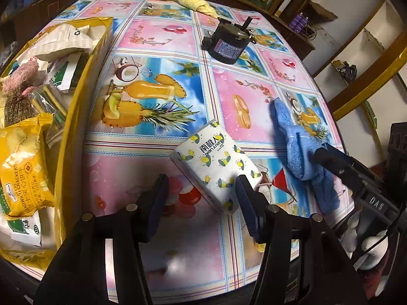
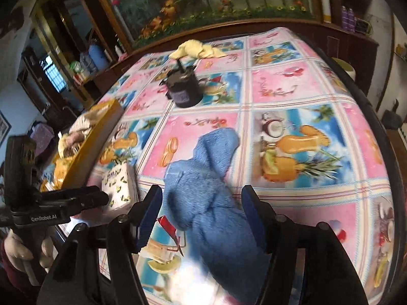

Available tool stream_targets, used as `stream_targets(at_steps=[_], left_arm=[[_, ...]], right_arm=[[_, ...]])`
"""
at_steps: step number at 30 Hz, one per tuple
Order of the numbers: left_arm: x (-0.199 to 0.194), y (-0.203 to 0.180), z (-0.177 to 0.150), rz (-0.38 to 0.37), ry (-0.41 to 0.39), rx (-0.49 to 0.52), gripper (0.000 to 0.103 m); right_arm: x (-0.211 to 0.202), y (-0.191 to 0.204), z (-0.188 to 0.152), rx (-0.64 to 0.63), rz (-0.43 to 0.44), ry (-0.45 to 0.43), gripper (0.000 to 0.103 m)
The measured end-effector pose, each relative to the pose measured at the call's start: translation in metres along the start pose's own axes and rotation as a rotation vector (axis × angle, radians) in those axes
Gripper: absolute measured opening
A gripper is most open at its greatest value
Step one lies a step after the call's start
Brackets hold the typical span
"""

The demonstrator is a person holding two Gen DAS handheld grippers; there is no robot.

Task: Organize soft objects
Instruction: 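Grasp the white tissue pack with yellow print with the left gripper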

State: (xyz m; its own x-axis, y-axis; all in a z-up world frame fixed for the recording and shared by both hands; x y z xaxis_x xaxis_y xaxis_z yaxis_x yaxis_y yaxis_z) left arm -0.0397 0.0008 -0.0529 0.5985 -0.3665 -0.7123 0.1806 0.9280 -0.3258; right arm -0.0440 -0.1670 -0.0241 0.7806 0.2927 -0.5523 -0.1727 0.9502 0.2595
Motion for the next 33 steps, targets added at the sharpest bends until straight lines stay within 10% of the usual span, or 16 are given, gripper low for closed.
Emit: stream_targets(at_steps=[27,31,33], left_arm=[[0.050,-0.013,0.013,0.123,-0.072,0.332,0.103],[0.040,-0.015,0.019,0.094,-0.119,0.344,0.052],[0.036,-0.011,0.020,0.060,-0.110,0.300,0.052]], right_arm=[[0.022,0.003,-0.025,-0.066,-0.055,0.076,0.065],[0.021,0.004,-0.025,-0.070,-0.054,0.076,0.065],[0.021,0.006,-0.026,-0.080,-0.049,0.080,0.062]])
Point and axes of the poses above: each gripper's, at about its wrist camera, not at the fingertips, and x roughly the way its jaws point, y to its left, z to its top, the point moved 9 cm from there along x, roughly the way its jaws point, and after that the axes turned 15 degrees about -y, right-handed, at the moved point
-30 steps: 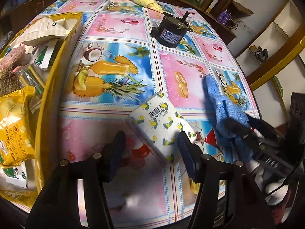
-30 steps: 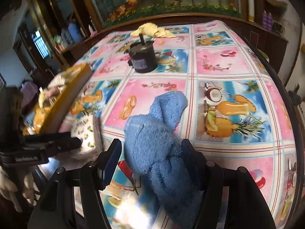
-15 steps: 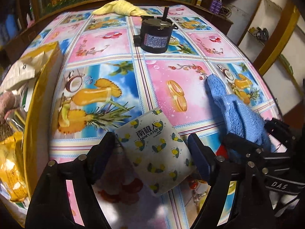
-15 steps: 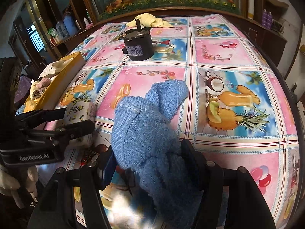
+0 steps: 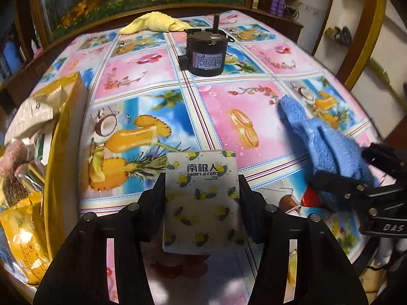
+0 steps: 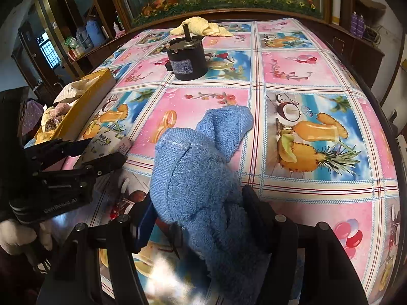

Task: Organize soft objects
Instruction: 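Grasp the white tissue pack with yellow print with the left gripper, then carry the tissue pack and blue toy into the box and open both grippers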

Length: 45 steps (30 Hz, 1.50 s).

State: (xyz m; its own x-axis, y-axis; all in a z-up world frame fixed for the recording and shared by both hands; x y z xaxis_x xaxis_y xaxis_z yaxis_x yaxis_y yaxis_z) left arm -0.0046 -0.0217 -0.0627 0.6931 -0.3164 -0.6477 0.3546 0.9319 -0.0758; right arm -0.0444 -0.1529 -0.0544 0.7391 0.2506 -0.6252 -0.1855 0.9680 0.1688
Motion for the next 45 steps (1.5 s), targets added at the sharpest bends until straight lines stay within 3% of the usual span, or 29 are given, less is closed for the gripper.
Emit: stream_targets(at_steps=[1,4,10,14,18,24,29,36,40,45], left_arm=[[-0.002,0.003,0.000,-0.013,-0.001,-0.023,0.052],[-0.013,0.010,0.000,-0.071,-0.011,-0.111,0.052],[-0.056,0.025,0.010,-0.141,-0.080,-0.226,0.052],[-0.087,0.047,0.022,-0.127,-0.146,-0.275,0.052],[-0.121,0.086,0.034,-0.077,-0.226,-0.332,0.052],[-0.161,0.156,0.035,0.061,-0.312,-0.396,0.052],[-0.168,0.202,0.020,0.129,-0.321,-0.471,0.052],[-0.158,0.229,0.004,0.150,-0.298,-0.519,0.052],[-0.146,0.237,-0.003,0.197,-0.268,-0.501,0.052],[-0.126,0.244,-0.021,0.284,-0.197,-0.452,0.053]], right_arm=[[0.000,0.001,0.000,-0.004,0.003,0.003,0.052],[-0.004,0.003,0.000,-0.002,0.013,0.005,0.048],[-0.022,0.015,0.016,0.065,0.085,-0.050,0.047],[-0.038,0.035,0.038,0.099,0.162,-0.087,0.047],[-0.050,0.065,0.063,0.134,0.269,-0.107,0.047],[-0.054,0.124,0.105,0.184,0.450,-0.121,0.047],[-0.048,0.172,0.139,0.221,0.570,-0.133,0.048],[-0.024,0.239,0.177,0.296,0.725,-0.133,0.049],[0.014,0.261,0.173,0.315,0.710,-0.093,0.049],[0.080,0.272,0.139,0.287,0.586,0.047,0.049]])
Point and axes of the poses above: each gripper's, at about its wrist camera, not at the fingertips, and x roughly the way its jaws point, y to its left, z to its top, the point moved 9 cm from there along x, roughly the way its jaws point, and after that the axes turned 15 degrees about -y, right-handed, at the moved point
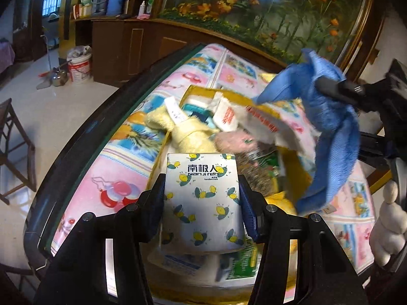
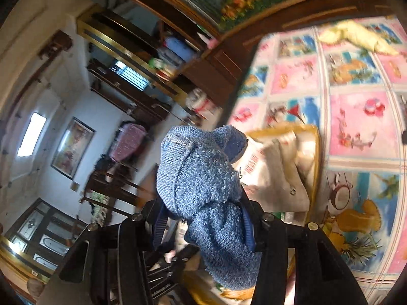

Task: Organize soft objects
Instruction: 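Carry the tissue pack and blue toy into the box and open both grippers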

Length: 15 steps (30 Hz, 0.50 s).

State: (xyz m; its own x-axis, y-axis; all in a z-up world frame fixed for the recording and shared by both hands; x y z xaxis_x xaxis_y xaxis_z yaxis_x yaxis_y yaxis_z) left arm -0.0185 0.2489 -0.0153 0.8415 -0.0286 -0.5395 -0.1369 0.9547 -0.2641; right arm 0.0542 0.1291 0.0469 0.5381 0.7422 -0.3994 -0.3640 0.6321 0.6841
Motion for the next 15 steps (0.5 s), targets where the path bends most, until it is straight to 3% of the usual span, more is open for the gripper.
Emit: stream_targets(at_steps=[4,9,12,15], left_arm=[[0.008,0.003,-0.010,0.032,0.013,0.034,0.058],[0.003,0.000,-0.006,0.011,-0.014,0.021,0.061],[-0.005,0.001,0.000,0.007,-0.045,0.009,0.063],[-0.013,-0.002,0.007,0.032,-0.081,0.033,0.072]], right_arm=[[0.033,-0.028,-0.025,-0.072,-0.147,0.078,0.049],[0.054,-0.038,-0.047,-0.238,-0.297,0.142,0.053],[0.054,-0.036,-0.049,-0.267,-0.313,0.151,0.054],[0.040,-0.027,-0.041,-0.275,-0.279,0.123,0.055]])
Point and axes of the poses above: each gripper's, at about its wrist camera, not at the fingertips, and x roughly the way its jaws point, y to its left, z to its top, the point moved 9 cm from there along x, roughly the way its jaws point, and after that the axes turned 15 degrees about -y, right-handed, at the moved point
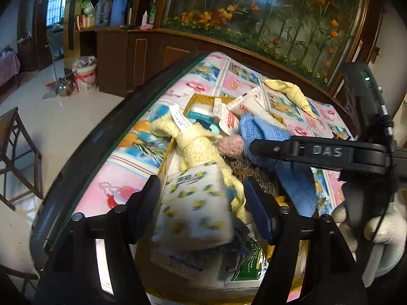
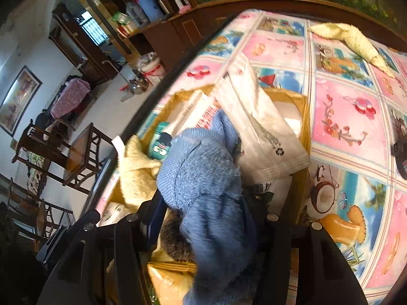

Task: Organize soft objects
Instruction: 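Carry the tissue pack and blue toy into the box and open both grippers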

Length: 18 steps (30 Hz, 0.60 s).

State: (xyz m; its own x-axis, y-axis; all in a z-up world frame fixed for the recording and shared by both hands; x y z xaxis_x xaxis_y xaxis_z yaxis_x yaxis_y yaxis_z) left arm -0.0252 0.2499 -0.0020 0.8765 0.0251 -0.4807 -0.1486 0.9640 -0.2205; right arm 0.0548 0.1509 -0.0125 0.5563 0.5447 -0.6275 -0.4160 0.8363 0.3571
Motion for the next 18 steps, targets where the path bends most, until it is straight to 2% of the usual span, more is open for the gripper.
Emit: stream_targets(at_steps=[7,12,15,18], left_arm=[[-0.012,-0.013,0.010,0.087,-0.066,0.097,0.072],[-0.029,-0.018,0.021,0.182,-0.133,0.156,0.072],[-0.038,-0.023,0.027,0.234,-0.172,0.203,0.072],[-0.042,-0.033,0.027,0.227,-0.176,0.221,0.072]], right_arm=[[-0.041,0.006,0.015,-0.017,0.052,-0.142,0.060],[-0.074,0.003,0.019,-0.040,0.045,-0.244,0.062],[-0.091,-0.004,0.011,-0.043,0.035,-0.273,0.064],[-0.102,-0.015,0.002,-0.037,0.021,-0.274,0.064]])
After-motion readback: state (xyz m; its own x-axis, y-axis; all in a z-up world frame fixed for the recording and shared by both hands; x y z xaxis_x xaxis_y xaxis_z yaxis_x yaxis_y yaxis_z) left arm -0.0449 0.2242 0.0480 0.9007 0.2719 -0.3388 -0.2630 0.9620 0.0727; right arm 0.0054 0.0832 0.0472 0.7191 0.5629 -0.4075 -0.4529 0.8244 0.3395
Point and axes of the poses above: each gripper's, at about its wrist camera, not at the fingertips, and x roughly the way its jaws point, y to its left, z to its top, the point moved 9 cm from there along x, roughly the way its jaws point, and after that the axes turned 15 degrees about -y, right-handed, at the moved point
